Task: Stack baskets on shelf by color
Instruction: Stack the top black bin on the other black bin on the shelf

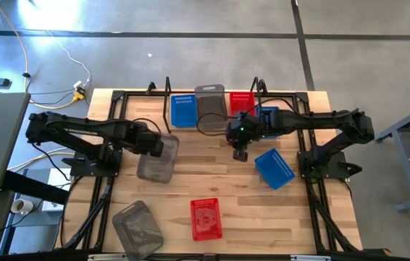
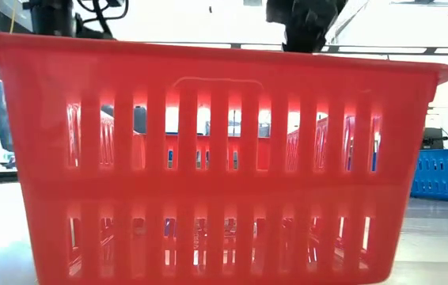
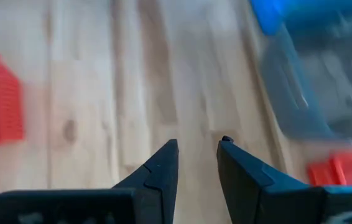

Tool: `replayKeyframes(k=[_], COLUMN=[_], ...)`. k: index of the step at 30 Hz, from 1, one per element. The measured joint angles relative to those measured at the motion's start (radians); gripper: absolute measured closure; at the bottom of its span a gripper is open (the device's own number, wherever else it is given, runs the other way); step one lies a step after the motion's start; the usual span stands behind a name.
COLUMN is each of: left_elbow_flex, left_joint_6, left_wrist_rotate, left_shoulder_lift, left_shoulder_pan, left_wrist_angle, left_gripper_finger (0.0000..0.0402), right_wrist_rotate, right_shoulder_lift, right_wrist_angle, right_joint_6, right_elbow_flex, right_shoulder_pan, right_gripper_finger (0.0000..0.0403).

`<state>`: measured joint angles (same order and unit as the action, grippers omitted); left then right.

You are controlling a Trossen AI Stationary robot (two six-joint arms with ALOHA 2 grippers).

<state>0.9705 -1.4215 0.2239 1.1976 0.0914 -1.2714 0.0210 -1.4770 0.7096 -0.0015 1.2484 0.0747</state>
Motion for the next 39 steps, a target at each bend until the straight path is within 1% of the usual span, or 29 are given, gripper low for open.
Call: replayKeyframes(k=[5,10,17,23,28,32,39], left_elbow_flex=[0.075,0.140,0.193,0.232,0.279,0.326,0.395], left_joint_6=[-0.016,-0.004,0.036,0.045,0.048,0.073,0.090], left_wrist_rotate=[0.081,0.148,0.193,0.222,0.251,0.267,0.271], left_shoulder_lift=[0.000,0.001,0.001,0.001,0.025,0.068,0.163], left_shoulder_pan=[0.000,-0.001,-0.001,-0.019,-0.035,-0.030,-0.012], left_wrist_angle=[0.036,0.097,0.144,0.180,0.175,0.174,0.166], left_gripper_finger=[0.0401,0.0401,0.0401,0.0401,0.0401,0.0401,0.0401], right_wrist_rotate=[-0.059,-0.071,-0.057,-0.051,-0.036,0.001,0.006], right_shoulder_lift=[0.000,0.000,0.000,0.000,0.000,-0.005,-0.059], right_wrist_angle=[-0.147,-0.309,-0.464,-0.593,-0.576,-0.486,-0.287], right_joint_6=[-0.059,-0.129,-0.239,-0.248,-0.263,-0.269,-0.264], right_elbow_flex=[0.000,0.000,0.000,0.010,0.109,0.195,0.318], right_shoulder_pan=[-0.060,-0.122,-0.187,-0.212,-0.215,-0.208,-0.205], right_gripper_finger=[0.0304,0.0304,0.0304,0.0304,0.0304,0.0304,0.0304])
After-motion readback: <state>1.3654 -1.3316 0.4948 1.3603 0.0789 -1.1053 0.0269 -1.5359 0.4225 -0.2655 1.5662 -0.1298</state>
